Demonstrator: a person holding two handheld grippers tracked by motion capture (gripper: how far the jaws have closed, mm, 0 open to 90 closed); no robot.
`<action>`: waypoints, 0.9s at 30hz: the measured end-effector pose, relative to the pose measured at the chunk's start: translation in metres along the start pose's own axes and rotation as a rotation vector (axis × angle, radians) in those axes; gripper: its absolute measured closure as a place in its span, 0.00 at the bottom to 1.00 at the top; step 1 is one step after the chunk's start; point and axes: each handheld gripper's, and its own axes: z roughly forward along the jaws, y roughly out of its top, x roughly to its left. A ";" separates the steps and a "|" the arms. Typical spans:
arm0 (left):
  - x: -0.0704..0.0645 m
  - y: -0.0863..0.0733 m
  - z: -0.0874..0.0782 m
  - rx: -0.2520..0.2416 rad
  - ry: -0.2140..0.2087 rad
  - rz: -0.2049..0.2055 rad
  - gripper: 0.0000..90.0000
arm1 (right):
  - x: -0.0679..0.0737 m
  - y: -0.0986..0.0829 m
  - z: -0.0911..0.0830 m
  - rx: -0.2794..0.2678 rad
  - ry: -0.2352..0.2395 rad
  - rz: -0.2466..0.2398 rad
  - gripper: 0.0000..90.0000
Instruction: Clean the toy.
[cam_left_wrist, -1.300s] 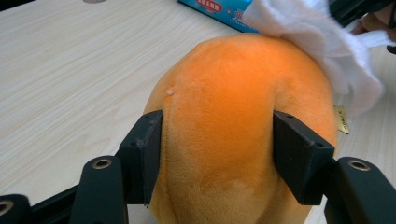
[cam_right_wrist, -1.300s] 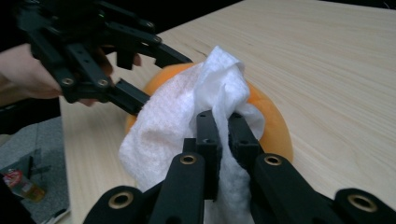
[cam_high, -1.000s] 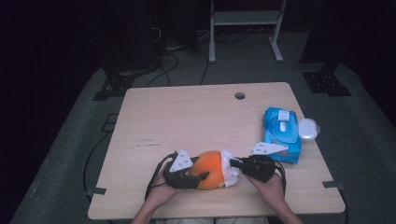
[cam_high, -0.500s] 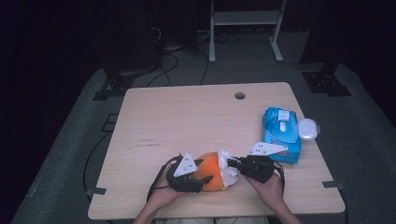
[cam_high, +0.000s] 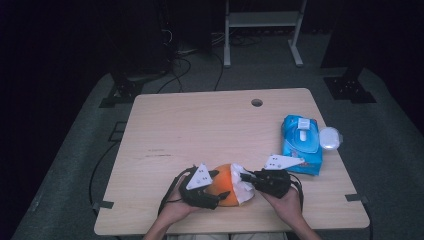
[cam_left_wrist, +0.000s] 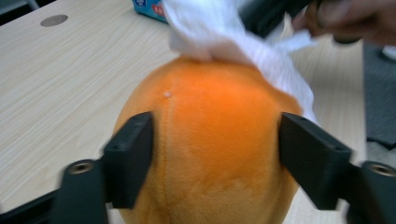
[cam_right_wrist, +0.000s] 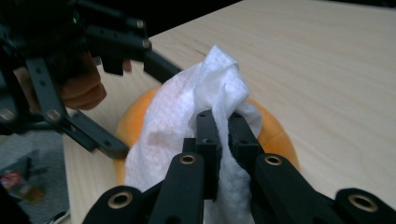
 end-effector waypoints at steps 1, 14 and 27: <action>0.002 0.000 0.000 0.001 0.004 -0.025 0.23 | -0.002 -0.002 0.000 0.000 0.005 0.003 0.94; -0.001 -0.001 0.005 0.036 -0.001 -0.001 0.30 | -0.020 -0.008 -0.005 0.033 -0.083 0.058 0.94; -0.005 0.000 0.007 0.043 -0.001 0.031 0.31 | -0.013 -0.002 -0.007 0.009 -0.067 0.061 0.94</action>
